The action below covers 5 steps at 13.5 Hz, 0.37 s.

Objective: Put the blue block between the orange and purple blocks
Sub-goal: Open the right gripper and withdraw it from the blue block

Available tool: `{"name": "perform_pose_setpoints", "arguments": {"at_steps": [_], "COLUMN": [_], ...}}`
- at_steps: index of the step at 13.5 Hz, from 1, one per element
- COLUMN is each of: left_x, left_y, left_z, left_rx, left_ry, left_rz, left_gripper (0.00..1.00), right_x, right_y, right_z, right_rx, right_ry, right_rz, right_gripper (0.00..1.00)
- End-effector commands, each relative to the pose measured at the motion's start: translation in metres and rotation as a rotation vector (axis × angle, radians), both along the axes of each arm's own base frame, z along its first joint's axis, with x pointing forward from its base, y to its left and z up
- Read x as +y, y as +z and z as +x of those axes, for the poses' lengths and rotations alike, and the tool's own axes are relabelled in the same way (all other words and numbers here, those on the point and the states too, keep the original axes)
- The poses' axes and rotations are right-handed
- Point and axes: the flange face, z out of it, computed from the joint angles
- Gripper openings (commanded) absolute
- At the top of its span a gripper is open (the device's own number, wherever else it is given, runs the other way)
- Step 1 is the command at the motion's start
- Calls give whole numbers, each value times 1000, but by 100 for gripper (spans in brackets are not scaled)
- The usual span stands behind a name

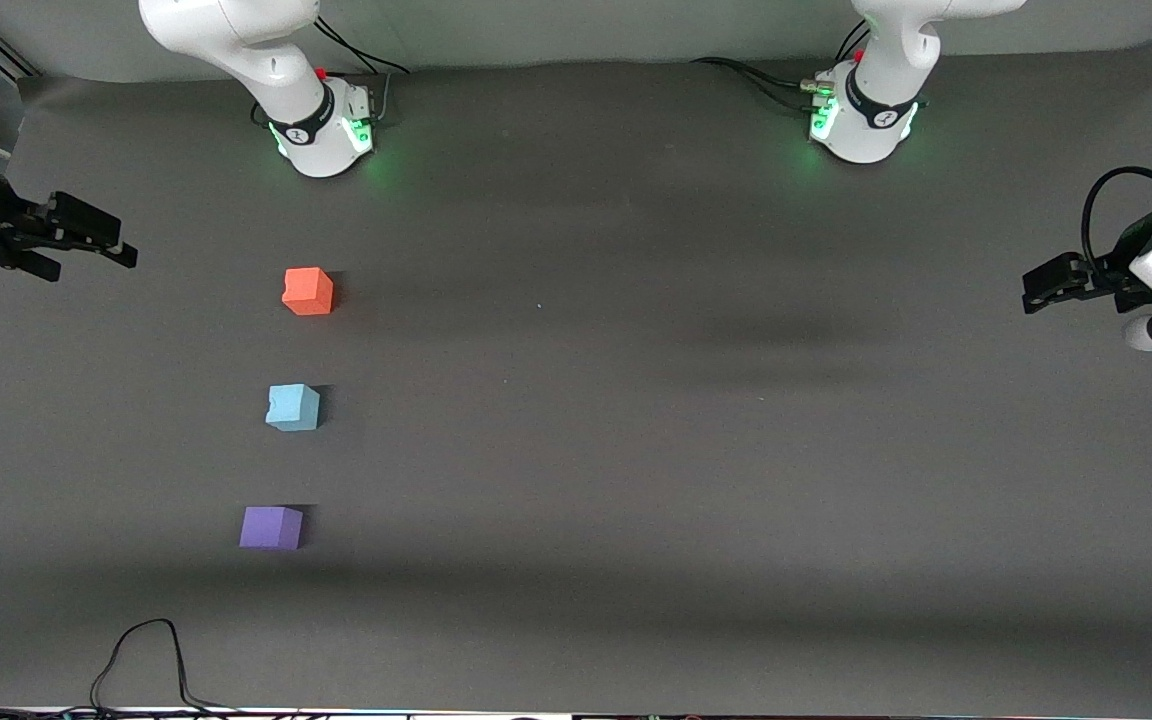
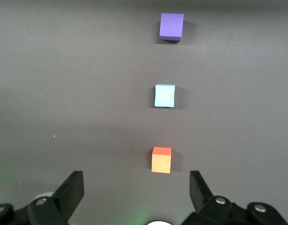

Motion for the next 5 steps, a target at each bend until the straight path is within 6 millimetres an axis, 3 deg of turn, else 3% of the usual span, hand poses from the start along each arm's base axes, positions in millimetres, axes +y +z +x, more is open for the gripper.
{"name": "perform_pose_setpoints", "arguments": {"at_steps": [1, 4, 5], "left_x": [-2, -3, -3], "left_y": [4, 4, 4], "left_z": [-2, -2, -2], "left_rx": [5, 5, 5], "left_ry": [10, 9, 9], "left_rz": [10, 10, 10], "left_gripper": [100, 100, 100], "right_x": [5, 7, 17], "right_y": [-11, -20, -21], "right_z": [0, -8, -10], "right_rx": [31, 38, 44], "right_ry": [-11, -11, -15], "right_rz": [-15, -39, -45], "right_gripper": [100, 100, 100]}}
